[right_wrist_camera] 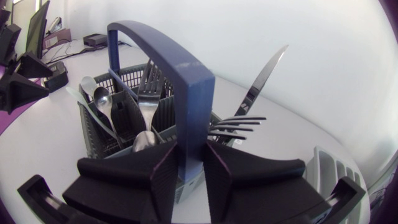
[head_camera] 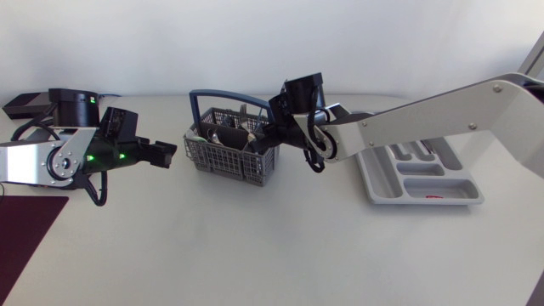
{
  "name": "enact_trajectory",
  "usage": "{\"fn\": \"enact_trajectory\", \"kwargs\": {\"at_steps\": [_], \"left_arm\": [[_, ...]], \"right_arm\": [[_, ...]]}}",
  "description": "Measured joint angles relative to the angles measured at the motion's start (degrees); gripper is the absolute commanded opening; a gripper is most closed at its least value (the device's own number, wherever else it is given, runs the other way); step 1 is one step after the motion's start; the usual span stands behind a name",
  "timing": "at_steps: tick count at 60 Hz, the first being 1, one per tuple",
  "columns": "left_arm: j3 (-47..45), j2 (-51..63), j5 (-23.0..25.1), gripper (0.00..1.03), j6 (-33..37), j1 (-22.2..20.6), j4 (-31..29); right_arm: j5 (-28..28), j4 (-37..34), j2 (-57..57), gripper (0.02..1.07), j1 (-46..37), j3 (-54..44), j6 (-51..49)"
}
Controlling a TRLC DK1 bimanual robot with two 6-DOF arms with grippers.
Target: Unload the cutlery basket into the drawer organizer.
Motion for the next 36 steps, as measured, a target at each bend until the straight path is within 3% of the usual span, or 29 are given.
{"fn": "enact_trajectory", "kwargs": {"at_steps": [16, 36], "left_arm": [[0.0, -0.2, 0.0, 0.93, 0.0, -0.2, -1.6], [0.0, -0.3, 0.0, 0.93, 0.5, -2.0, -4.0]], "right_arm": [[-1.4, 0.0, -4.0, 0.2, -0.2, -5.0, 0.0], [-6.0, -6.7, -18.2, 0.21, -1.9, -18.1, -0.3]]}}
